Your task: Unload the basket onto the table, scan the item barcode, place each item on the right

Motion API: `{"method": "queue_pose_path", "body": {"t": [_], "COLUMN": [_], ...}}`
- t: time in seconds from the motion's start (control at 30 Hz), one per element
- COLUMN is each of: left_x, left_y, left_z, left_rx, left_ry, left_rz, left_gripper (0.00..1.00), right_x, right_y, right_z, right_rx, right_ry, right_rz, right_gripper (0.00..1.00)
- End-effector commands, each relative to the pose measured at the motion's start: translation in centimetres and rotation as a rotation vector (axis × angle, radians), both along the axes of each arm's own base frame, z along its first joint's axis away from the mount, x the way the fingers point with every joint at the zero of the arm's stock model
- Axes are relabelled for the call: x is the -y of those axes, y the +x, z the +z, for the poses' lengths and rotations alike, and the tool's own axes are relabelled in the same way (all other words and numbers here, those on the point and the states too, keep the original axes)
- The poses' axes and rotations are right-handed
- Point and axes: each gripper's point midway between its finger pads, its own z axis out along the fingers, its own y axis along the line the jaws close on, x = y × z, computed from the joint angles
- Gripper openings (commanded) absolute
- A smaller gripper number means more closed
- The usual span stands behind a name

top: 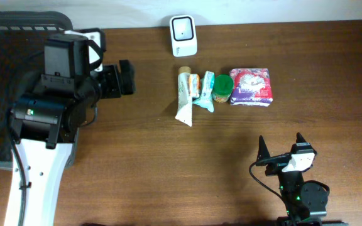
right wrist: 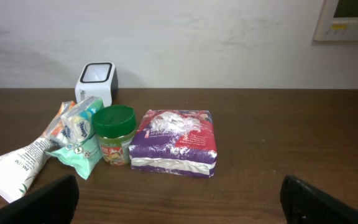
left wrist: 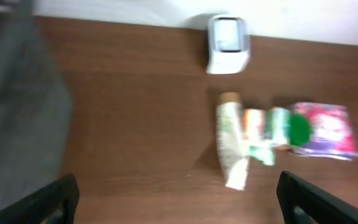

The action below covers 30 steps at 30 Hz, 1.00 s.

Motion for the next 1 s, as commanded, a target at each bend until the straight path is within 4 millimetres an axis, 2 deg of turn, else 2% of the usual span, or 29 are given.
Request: {"method": "queue_pose_path", "body": {"t": [0.0,0.13,0.33,0.47,0.57,0.63,0.73,0.97], "left_x": [-3.5,-3.6,-3.7,-3.7,-3.7,-3.7,-3.7,-3.6], "left_y": [-0.3,-1.1,-1.3,-1.3,-1.3,-1.3,-1.3,-1.3], "left_z": [-0.5,-1.5,-1.8,-1.8,-1.8,-1.8,-1.8,-1.8], "left_rx": [-0.013,-0.065,-0.08,-0.08,-0.08,-0.08,-0.08,-0.081], "left_ry": [0.148,0.161,0.164,0.164,0.164,0.164,0.164,0.164], "left_rz": [0.128,0.123,0.122,0.122,0.122,0.122,0.122,0.121], "left_gripper": [0.99,0.99,0.99,0.99,0.99,0.99,0.99,0.99], "right_x": [0.0,0.0,-0.1,-2.8,-7.6,-9.1,-9.3,-9.4], "right_y": [0.0,0.0,0.0,-0.3,-2.1,-3.0,-3.2,-3.3], "right_z": [-0.4,-0.4,-0.4,0.3,1.4,1.1,1.5,0.8], "right_rx": [-0.007,-0.007,-0.006,-0.001,-0.048,-0.094,-0.088,-0.119], "right_ry": [0.003,0.003,0.008,0.173,0.397,0.434,0.448,0.457], "right_rz": [-0.001,-0.001,0.002,0.149,0.436,0.533,0.55,0.551], "right_gripper": [0.99,0.98,0.99,0.99,0.99,0.99,0.99,0.99]}}
